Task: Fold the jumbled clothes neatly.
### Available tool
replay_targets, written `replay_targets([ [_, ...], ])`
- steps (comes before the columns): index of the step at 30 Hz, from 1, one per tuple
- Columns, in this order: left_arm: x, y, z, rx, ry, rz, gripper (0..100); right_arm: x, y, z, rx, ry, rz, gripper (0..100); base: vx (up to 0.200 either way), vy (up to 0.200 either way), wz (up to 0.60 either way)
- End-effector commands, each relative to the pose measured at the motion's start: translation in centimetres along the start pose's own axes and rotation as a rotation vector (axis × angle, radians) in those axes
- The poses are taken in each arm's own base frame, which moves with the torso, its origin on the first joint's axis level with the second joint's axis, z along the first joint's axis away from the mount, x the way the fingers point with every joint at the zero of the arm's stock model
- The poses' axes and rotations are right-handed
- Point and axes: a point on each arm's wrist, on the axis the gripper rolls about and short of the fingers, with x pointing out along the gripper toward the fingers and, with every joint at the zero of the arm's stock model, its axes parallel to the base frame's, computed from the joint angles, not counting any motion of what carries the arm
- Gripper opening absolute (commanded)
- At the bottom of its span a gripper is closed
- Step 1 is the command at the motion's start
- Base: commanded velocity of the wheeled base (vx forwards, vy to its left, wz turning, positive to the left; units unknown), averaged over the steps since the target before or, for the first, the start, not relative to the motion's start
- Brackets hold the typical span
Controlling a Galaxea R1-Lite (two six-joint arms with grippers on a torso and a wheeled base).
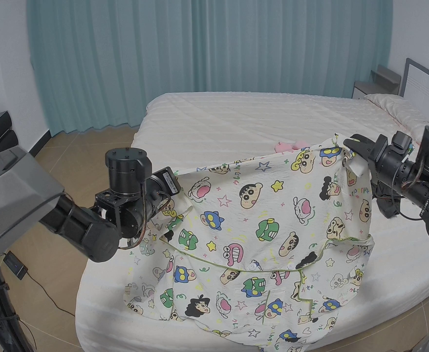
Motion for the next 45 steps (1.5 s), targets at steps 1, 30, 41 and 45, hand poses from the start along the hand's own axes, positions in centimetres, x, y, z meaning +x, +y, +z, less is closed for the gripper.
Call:
replay_targets([
  [1,5.0,1.4,-2.9,0.019,0.068,0.067,0,5.1,-4.3,-1.6,0.034,0.058,-0.063,0,0.2,0.0,0.0],
  [30,17.8,7.6,-5.2,-0.214,0.174,0.343,100,19.5,-13.2,-8.3,0.288,0.021,-0.323,100,0.021,0.0,0.0],
  [41,18.8,11.2,-1.9,-0.25,0.099,0.395,100,18.5,-14.8,-6.8,0.367,-0.038,-0.409,100,0.0,0.0,0.0],
  [45,18.6,13.0,-2.1,-0.19,0.177,0.453,100,16.8,-14.9,-5.8,0.335,0.004,-0.408,100,0.0,0.0,0.0],
])
